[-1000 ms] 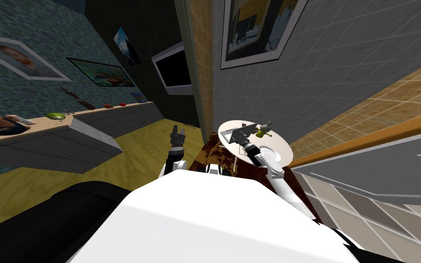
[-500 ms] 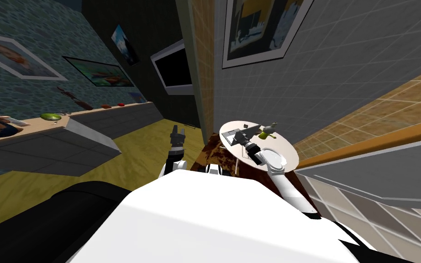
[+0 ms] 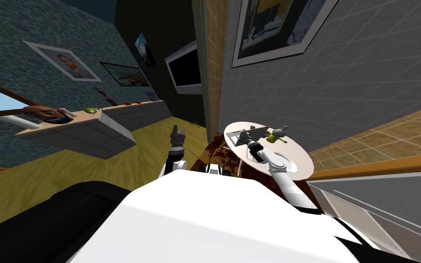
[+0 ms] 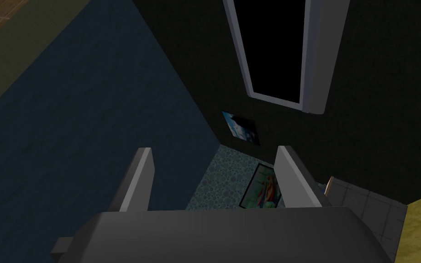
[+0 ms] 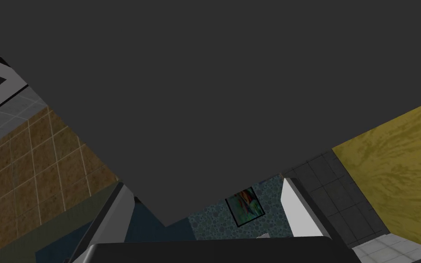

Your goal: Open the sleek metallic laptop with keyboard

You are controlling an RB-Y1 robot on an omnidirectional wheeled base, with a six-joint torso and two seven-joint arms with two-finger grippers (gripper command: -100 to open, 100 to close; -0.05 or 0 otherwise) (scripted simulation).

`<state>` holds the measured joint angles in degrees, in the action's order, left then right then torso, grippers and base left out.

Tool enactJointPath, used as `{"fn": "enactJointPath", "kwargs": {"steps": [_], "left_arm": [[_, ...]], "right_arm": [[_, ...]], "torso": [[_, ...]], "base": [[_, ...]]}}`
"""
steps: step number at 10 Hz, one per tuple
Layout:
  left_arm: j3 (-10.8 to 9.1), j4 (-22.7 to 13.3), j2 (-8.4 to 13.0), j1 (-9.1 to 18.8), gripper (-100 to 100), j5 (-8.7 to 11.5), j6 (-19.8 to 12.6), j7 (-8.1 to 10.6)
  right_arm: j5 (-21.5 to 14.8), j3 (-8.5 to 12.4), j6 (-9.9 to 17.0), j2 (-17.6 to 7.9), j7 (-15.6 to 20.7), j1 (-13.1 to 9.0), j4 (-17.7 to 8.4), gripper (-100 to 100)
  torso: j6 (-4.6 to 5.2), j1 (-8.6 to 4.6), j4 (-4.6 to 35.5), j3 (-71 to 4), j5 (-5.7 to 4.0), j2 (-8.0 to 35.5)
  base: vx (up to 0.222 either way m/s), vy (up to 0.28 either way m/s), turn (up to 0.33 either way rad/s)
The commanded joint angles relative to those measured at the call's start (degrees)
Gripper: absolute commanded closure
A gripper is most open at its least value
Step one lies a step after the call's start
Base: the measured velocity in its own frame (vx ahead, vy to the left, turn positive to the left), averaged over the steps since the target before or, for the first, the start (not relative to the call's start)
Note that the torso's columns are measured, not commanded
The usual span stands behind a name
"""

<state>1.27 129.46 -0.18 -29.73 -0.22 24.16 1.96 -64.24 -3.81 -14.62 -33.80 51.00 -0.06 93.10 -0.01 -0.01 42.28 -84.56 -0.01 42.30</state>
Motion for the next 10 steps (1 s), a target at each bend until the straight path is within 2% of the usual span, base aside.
{"fn": "enactJointPath", "kwargs": {"steps": [1, 4, 5, 6, 7, 8, 9, 10], "left_arm": [[-0.01, 0.0, 0.0, -0.02, 0, 0.0, 0.0, 0.0], [-0.01, 0.01, 0.0, -0.03, 0, 0.0, 0.01, 0.0], [-0.01, 0.0, 0.0, -0.03, 0, 0.0, 0.01, 0.0], [-0.01, 0.0, 0.0, -0.02, 0, 0.0, 0.0, 0.0], [0.01, 0.0, 0.0, 0.01, 0, 0.0, 0.0, 0.0], [0.0, 0.0, 0.0, 0.0, 0, 0.0, 0.0, 0.0], [0.01, 0.0, 0.0, 0.01, 0, 0.0, 0.0, 0.0], [0.0, 0.0, 0.0, -0.01, 0, 0.0, 0.0, 0.0]], "right_arm": [[-0.19, -0.82, -0.1, 0.09, -0.16, 0.2, 0.76, 100], [-0.33, -2.4, -2.03, 0.67, 0.54, 2.18, 4.05, 100], [-0.1, -1.56, -1.78, 0.87, 0.64, 1.24, 3.42, 100], [0.34, -1.31, -2.28, -1.94, -2.09, 1.05, 0.73, 100], [0.34, -1.31, -2.28, -2.53, -2.1, 1.05, 0.29, 100], [0.74, -1.11, -2.48, -4.82, -4.21, 0.89, -1.42, 100], [0.74, -1.11, -2.48, -6.0, -4.98, 0.89, -2.47, 100], [0.74, -1.11, -2.48, -6.0, -4.98, 0.89, -3.02, 100]], "torso": [[0.05, 0.01, -0.03, -0.08, 0.01, -0.14], [0.11, -0.2, -0.39, -0.21, -0.17, -0.36], [0.07, -0.24, -0.41, -0.2, -0.19, -0.36], [-0.07, -0.22, -0.33, -0.21, -0.15, -0.35], [-0.19, -0.19, -0.51, -0.27, -0.23, -0.48], [-0.08, -0.17, -0.61, -0.31, -0.27, -0.55], [-0.25, -0.06, -0.72, -0.35, -0.33, -0.63], [-0.05, -0.13, -0.73, -0.38, -0.34, -0.68]], "base": [[0.037, -0.004, -0.244], [0.079, 0.007, -0.285], [0.022, 0.015, -0.06], [-0.043, 0.028, 0.321], [-0.055, 0.026, 0.255], [-0.082, 0.051, 0.388], [-0.068, 0.048, 0.234], [-0.022, 0.025, 0.043]]}}
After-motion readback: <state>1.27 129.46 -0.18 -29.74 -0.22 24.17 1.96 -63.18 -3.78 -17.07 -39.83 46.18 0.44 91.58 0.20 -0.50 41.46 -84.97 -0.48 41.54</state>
